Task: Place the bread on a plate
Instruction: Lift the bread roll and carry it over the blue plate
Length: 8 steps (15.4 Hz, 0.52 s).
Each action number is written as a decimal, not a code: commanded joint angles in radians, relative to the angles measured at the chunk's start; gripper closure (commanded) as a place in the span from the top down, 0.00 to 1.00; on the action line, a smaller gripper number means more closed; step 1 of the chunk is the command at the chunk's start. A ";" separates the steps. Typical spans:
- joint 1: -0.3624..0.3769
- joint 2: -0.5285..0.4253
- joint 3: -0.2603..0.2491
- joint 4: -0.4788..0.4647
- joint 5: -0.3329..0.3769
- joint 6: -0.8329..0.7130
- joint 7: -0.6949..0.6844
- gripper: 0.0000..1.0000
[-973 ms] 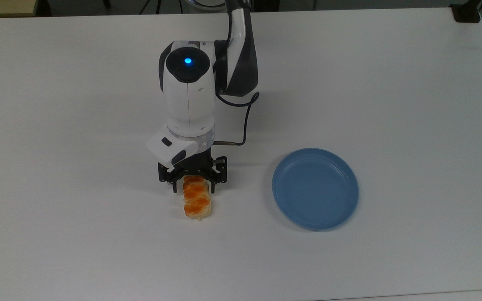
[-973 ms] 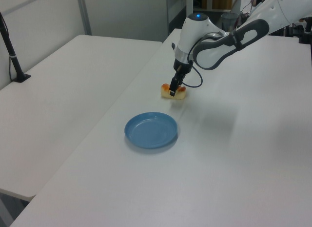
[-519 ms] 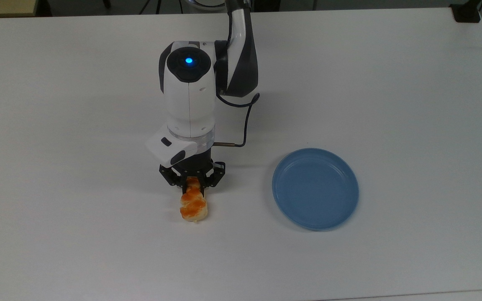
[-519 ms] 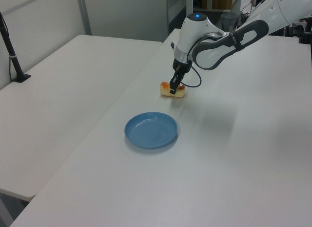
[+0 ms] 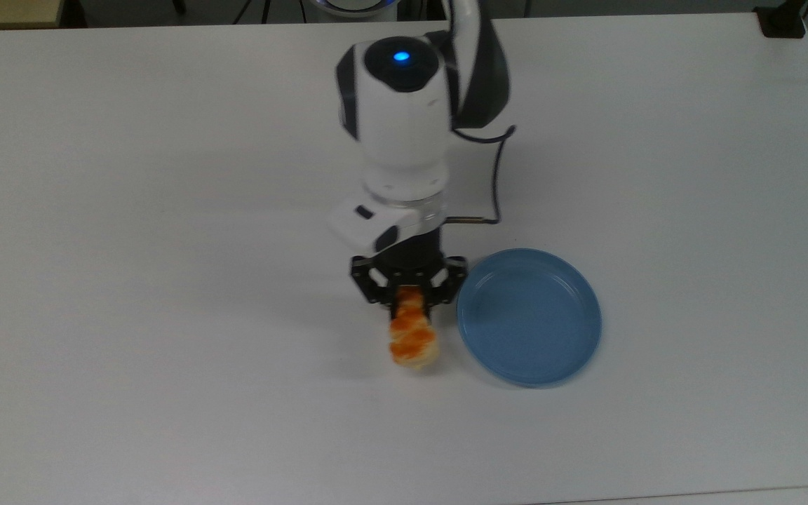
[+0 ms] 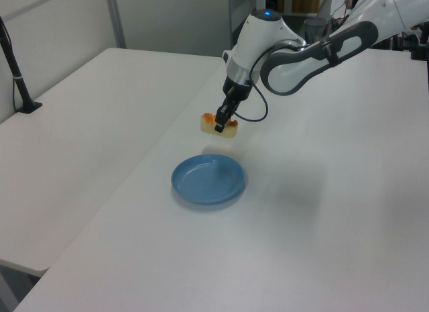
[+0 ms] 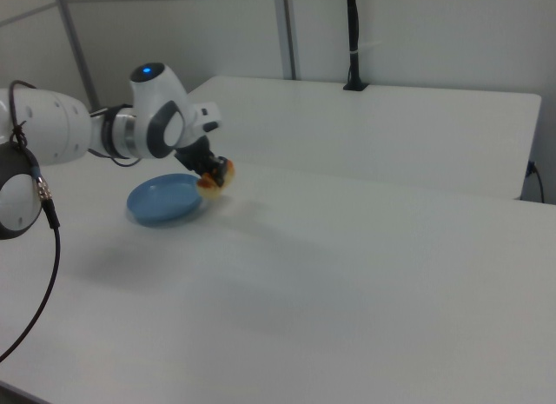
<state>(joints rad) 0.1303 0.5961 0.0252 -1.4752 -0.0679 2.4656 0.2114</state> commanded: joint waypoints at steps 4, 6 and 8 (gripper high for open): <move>0.146 -0.004 -0.004 0.018 -0.032 0.006 0.158 0.49; 0.175 0.017 -0.004 0.029 -0.056 0.007 0.199 0.51; 0.193 0.045 -0.004 0.035 -0.098 0.010 0.255 0.58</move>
<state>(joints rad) 0.2938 0.5975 0.0298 -1.4672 -0.1060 2.4656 0.3804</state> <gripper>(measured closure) 0.489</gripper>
